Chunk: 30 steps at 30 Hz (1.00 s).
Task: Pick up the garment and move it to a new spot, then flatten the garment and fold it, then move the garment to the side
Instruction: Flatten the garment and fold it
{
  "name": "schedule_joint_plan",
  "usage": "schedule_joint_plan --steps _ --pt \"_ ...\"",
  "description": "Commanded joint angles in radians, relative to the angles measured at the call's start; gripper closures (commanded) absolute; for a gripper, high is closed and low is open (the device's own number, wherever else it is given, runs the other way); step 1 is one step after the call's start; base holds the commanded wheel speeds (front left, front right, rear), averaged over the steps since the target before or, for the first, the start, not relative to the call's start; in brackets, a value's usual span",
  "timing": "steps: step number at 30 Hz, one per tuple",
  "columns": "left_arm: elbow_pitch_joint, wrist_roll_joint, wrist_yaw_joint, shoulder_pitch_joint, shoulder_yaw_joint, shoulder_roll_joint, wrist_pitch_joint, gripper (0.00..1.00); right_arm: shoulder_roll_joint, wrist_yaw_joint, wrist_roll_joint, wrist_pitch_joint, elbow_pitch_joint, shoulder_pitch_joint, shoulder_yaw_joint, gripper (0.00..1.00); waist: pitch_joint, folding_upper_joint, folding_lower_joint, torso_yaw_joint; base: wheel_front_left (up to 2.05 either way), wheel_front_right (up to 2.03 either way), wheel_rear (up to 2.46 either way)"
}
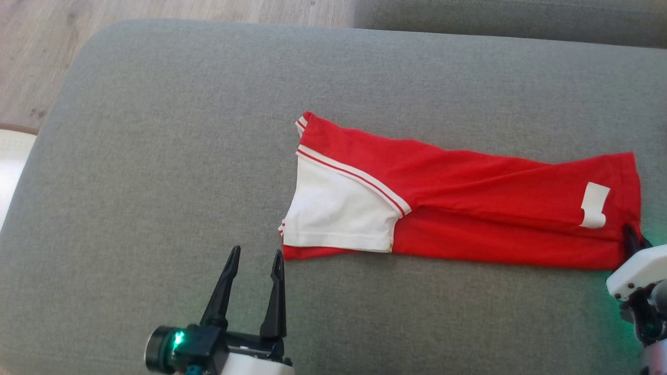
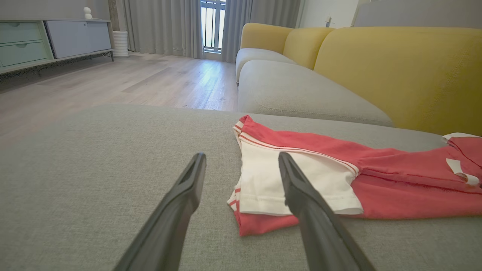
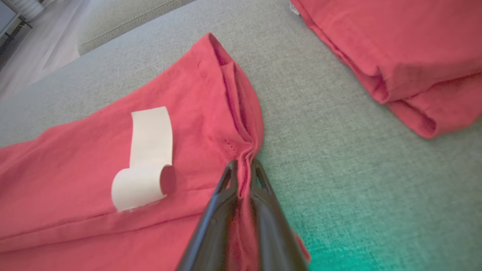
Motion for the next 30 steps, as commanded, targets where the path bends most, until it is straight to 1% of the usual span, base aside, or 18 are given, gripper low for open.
schedule_joint_plan --steps 1,7,13,16,19,25,26,30 --pt "-0.021 0.012 -0.006 -0.029 0.039 -0.012 -0.01 0.0 -0.007 -0.001 0.005 -0.007 -0.031 -0.006 0.023 1.0 -0.004 0.0 -0.0001 -0.003 0.0 0.0 0.0" --pt "-0.01 0.036 -0.022 -0.019 0.059 -0.021 -0.01 0.0 -0.063 -0.001 0.003 -0.027 -0.08 0.018 0.009 1.0 -0.024 0.0 -0.0001 -0.019 0.0 0.0 0.0" --pt "-0.006 0.052 -0.035 -0.01 0.072 -0.027 -0.01 0.0 -0.145 -0.001 0.016 0.004 -0.145 0.036 -0.013 1.0 -0.032 0.0 -0.0001 -0.034 0.0 0.0 0.0" --pt "-0.002 0.057 -0.041 -0.008 0.074 -0.029 -0.01 0.0 -0.155 -0.001 0.026 0.028 -0.203 0.036 -0.011 1.0 -0.036 0.0 -0.0001 -0.04 0.0 0.0 0.0" --pt "0.01 0.06 -0.049 -0.004 0.073 -0.034 -0.01 0.0 -0.131 -0.001 0.054 0.056 -0.296 0.033 0.017 1.0 -0.052 0.0 -0.0001 -0.04 0.0 0.0 0.0" --pt "0.029 0.059 -0.059 0.003 0.065 -0.041 -0.01 0.0 -0.038 -0.001 0.083 0.101 -0.459 0.048 0.117 1.0 -0.092 0.0 -0.0001 -0.02 0.0 0.0 0.0" --pt "0.029 0.059 -0.059 0.003 0.065 -0.041 -0.01 0.0 -0.038 -0.001 0.083 0.101 -0.459 0.048 0.117 1.0 -0.092 0.0 -0.0001 -0.02 0.0 0.0 0.0" --pt "0.037 0.059 -0.064 0.013 0.061 -0.044 -0.01 0.0 0.034 -0.001 0.088 0.123 -0.533 0.056 0.194 1.0 -0.119 0.0 -0.0001 0.008 0.0 0.0 0.0"
